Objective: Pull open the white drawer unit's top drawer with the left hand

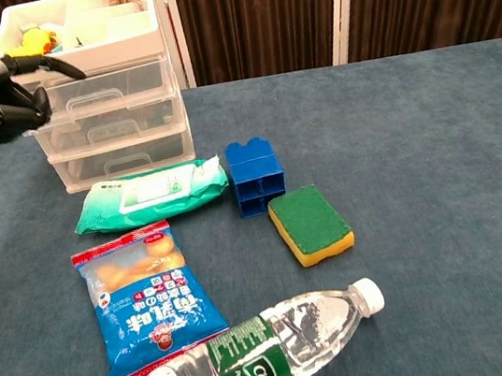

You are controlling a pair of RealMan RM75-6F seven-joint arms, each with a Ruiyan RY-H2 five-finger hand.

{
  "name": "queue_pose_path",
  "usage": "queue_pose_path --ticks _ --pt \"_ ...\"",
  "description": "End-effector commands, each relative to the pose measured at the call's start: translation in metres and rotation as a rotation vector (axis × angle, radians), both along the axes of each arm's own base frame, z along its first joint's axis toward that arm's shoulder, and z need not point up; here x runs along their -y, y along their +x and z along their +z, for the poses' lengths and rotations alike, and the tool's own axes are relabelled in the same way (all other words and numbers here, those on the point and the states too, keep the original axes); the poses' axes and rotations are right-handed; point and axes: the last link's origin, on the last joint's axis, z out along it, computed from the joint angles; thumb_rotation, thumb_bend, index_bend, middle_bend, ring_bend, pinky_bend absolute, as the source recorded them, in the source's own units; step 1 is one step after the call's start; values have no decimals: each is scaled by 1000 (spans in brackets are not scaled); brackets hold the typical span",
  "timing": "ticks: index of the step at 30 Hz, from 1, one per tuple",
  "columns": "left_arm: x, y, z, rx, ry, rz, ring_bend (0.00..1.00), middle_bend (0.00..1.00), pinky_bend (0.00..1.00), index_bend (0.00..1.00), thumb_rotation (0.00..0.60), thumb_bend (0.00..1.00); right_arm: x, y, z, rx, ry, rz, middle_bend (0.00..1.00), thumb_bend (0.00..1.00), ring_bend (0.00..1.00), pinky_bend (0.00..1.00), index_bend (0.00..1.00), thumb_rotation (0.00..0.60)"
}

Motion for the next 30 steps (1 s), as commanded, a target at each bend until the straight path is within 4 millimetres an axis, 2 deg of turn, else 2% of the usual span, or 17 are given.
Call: queue_pose_path --ticks 1,12,25,30 --pt "1 13 19 -117 82 -48 928 962 953 190 600 787 0 0 0 0 1 -1 0 81 0 0 0 600" --pt "-20 26 34 -319 53 117 937 969 960 179 600 798 0 0 0 4 3 -4 0 81 0 0 0 600" --pt "-31 23 22 -358 -48 251 939 970 960 180 600 805 0 0 0 5 7 -5 0 81 0 0 0 600" --pt "-29 26 17 -335 -79 251 940 971 961 224 600 807 -1 0 0 5 5 -6 0 80 0 0 0 600"
